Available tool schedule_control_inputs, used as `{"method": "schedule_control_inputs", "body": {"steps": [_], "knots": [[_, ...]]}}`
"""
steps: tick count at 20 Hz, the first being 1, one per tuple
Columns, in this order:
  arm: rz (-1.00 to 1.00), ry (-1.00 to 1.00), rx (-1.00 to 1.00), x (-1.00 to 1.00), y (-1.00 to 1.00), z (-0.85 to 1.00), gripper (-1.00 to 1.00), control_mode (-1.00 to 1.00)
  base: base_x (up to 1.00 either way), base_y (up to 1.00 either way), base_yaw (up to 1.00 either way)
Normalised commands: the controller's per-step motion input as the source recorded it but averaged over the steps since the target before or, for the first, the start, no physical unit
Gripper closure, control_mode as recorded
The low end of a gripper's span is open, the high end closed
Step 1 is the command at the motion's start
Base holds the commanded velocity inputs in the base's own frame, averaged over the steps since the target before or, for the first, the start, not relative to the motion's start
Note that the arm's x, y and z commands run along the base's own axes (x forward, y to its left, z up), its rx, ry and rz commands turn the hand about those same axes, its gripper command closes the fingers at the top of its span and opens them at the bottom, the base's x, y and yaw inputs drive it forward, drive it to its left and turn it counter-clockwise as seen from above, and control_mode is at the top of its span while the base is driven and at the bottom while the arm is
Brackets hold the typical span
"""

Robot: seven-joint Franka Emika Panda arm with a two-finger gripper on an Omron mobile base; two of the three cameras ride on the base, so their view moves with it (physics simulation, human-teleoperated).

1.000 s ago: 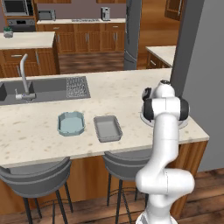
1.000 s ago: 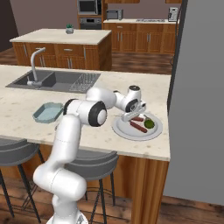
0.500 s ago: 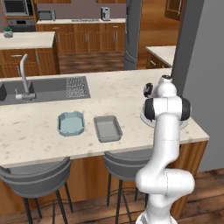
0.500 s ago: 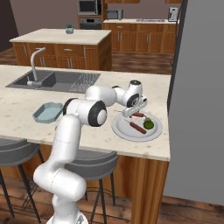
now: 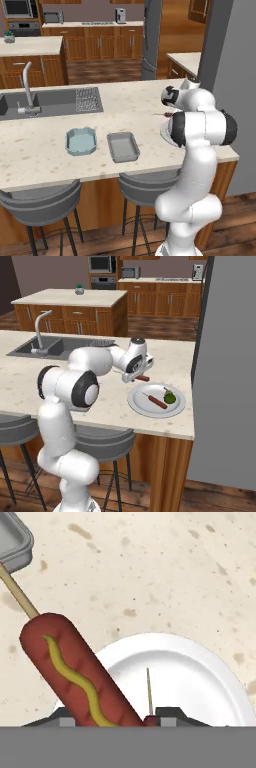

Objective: Place one cooked food and one vegetable from the large plate to each tupperware container.

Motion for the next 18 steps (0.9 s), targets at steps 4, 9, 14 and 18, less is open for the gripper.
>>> {"method": "schedule_control_inputs", "body": {"steps": [4, 9, 14, 18], "knots": [[0.12, -0.11, -0.01, -1.00, 1.00, 0.35, 1.00, -1.00, 0.00, 0.00, 0.00], [0.33, 0.00, -0.10, -0.73, 1.00, 0.37, 1.00, -1.00, 0.00, 0.00, 0.00], [0.37, 0.00, -0.20, -0.26, 1.00, 0.35, 1.00, -1.00, 0.00, 0.00, 0.00], [0.41, 0.02, -0.25, 0.02, 1.00, 0.28, 1.00, -1.00, 0.00, 0.00, 0.00]]}}
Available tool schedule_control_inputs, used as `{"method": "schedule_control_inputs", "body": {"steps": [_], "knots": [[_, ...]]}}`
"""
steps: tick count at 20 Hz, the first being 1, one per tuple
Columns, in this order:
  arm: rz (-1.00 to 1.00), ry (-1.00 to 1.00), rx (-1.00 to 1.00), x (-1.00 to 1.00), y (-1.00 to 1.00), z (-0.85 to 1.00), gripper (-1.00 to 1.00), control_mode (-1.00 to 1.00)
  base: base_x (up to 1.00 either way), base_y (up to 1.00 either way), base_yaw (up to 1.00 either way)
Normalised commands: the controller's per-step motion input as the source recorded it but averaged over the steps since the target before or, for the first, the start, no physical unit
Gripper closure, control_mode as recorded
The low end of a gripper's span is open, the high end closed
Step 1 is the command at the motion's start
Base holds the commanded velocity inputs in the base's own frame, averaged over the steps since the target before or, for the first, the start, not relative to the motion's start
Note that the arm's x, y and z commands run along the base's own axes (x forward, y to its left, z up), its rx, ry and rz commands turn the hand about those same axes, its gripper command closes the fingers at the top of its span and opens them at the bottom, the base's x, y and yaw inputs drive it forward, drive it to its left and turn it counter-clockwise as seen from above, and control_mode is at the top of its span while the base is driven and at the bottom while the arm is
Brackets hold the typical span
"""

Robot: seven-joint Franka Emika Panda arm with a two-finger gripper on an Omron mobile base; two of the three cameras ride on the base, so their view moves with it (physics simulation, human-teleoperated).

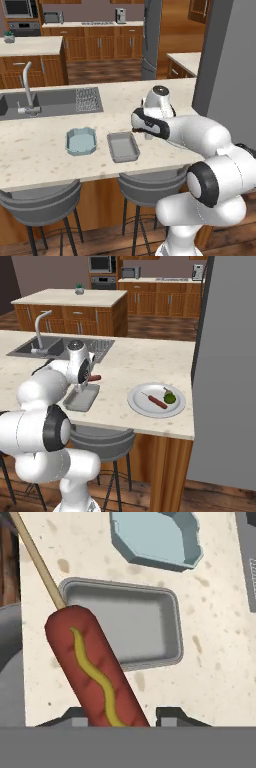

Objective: Place one cooked food and one vegetable from the large plate to each tupperware container.

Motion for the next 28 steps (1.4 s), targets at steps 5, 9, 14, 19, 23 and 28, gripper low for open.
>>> {"method": "schedule_control_inputs", "body": {"steps": [5, 9, 14, 19, 23, 28], "knots": [[0.47, 0.03, -0.24, 0.09, 1.00, 0.09, 1.00, -1.00, 0.00, 0.00, 0.00], [0.44, 0.02, -0.14, 0.36, 1.00, 0.00, 1.00, -1.00, 0.00, 0.00, 0.00], [0.35, 0.02, -0.14, 0.32, 0.96, -0.08, 1.00, -1.00, 0.00, 0.00, 0.00], [0.22, 0.00, -0.05, 0.15, 0.51, -0.34, 1.00, -1.00, 0.00, 0.00, 0.00], [0.22, 0.00, 0.00, 0.44, 0.28, -0.38, 1.00, -1.00, 0.00, 0.00, 0.00], [0.22, 0.00, -0.05, 0.62, 0.49, -0.44, 1.00, -1.00, 0.00, 0.00, 0.00]]}}
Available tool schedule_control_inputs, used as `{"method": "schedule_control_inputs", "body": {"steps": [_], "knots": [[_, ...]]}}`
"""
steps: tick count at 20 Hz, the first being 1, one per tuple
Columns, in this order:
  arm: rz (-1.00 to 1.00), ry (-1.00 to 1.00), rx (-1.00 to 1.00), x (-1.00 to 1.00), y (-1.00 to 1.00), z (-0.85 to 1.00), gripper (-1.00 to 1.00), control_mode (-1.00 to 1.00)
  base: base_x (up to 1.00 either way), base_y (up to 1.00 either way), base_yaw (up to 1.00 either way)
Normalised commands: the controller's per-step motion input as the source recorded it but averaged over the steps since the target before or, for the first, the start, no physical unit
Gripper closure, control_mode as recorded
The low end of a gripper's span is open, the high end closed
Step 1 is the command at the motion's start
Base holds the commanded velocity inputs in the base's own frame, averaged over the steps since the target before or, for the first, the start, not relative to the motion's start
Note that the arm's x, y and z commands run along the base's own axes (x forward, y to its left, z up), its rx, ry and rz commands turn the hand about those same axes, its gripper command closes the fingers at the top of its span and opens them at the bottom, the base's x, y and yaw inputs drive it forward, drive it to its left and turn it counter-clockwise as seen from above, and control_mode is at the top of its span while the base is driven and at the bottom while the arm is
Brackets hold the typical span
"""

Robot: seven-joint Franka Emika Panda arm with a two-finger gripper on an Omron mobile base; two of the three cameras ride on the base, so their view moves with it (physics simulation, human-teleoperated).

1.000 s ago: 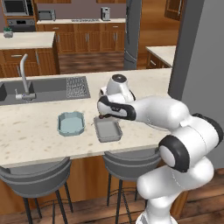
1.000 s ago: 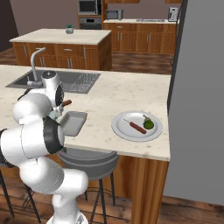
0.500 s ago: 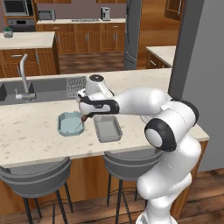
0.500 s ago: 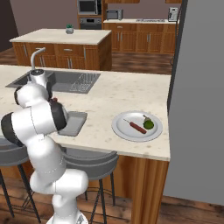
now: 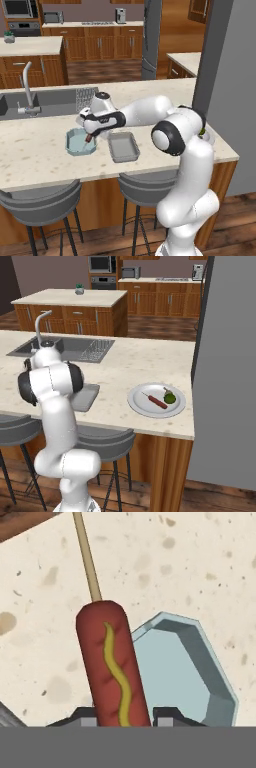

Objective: Place one cooked food and one vegetable from the large plate to each tupperware container.

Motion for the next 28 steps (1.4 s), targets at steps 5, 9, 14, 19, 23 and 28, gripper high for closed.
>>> {"method": "schedule_control_inputs", "body": {"steps": [5, 9, 14, 19, 23, 28], "knots": [[0.14, 0.00, -0.12, 0.56, 0.54, -0.46, 1.00, -1.00, 0.00, 0.00, 0.00], [0.03, 0.00, -0.14, 0.48, 0.13, -0.43, 1.00, -1.00, 0.00, 0.00, 0.00], [0.00, 0.02, -0.05, 0.56, -0.03, -0.24, 1.00, -1.00, 0.00, 0.00, 0.00], [0.00, 0.00, 0.00, 0.26, -0.10, -0.05, -1.00, -1.00, 0.00, 0.00, 0.00], [0.00, -0.02, 0.04, 0.17, -0.54, -0.07, -1.00, -1.00, 0.00, 0.00, 0.00], [0.02, -0.23, 0.20, -0.08, -0.68, 0.10, -1.00, -1.00, 0.00, 0.00, 0.00]]}}
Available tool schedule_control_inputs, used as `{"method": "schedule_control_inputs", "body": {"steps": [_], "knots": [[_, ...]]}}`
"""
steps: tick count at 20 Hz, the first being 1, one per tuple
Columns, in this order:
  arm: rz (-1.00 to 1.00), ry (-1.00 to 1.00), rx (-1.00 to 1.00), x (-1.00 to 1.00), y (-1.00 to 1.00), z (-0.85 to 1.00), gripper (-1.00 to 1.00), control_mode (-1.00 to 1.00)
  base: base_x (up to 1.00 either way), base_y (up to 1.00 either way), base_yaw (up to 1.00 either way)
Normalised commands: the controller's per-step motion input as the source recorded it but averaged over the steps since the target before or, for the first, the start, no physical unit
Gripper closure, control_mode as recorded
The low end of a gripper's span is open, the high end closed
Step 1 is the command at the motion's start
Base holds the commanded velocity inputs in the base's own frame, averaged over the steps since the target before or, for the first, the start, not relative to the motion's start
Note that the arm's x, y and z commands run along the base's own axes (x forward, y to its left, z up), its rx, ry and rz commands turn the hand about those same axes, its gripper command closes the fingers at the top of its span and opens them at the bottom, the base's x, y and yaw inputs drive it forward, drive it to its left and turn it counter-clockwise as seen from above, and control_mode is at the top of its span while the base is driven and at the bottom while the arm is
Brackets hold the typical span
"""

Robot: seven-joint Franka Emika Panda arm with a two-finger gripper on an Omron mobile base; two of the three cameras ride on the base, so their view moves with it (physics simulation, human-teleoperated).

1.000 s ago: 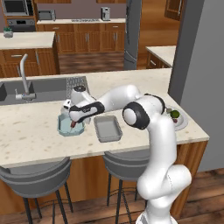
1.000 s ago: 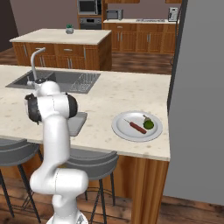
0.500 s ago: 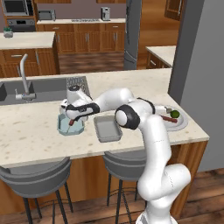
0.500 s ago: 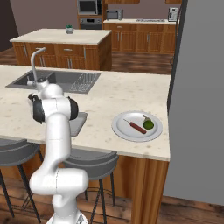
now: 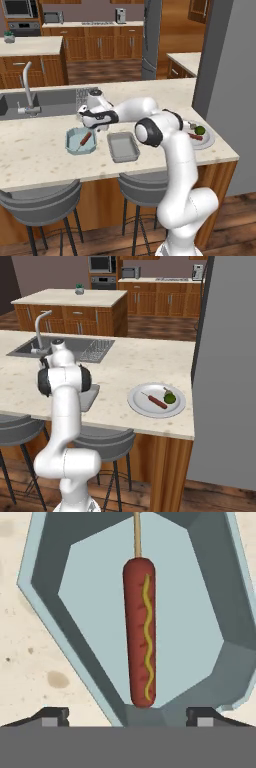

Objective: Place one cooked food and one vegetable from the large plate to each tupperware container.

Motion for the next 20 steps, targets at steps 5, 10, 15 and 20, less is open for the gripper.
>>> {"method": "schedule_control_inputs", "body": {"steps": [5, 10, 15, 20], "knots": [[0.02, -0.31, 0.12, -0.57, -0.55, 0.84, -1.00, -1.00, 0.00, 0.00, 0.00], [-0.05, 0.01, -0.20, -0.58, -0.80, 0.57, -1.00, -1.00, 0.00, 0.00, 0.00], [-0.33, 0.11, -0.11, -0.13, -0.94, 0.29, -1.00, -1.00, 0.00, 0.00, 0.00], [-0.55, 0.06, 0.00, 0.00, -0.94, 0.07, -1.00, -1.00, 0.00, 0.00, 0.00]]}}
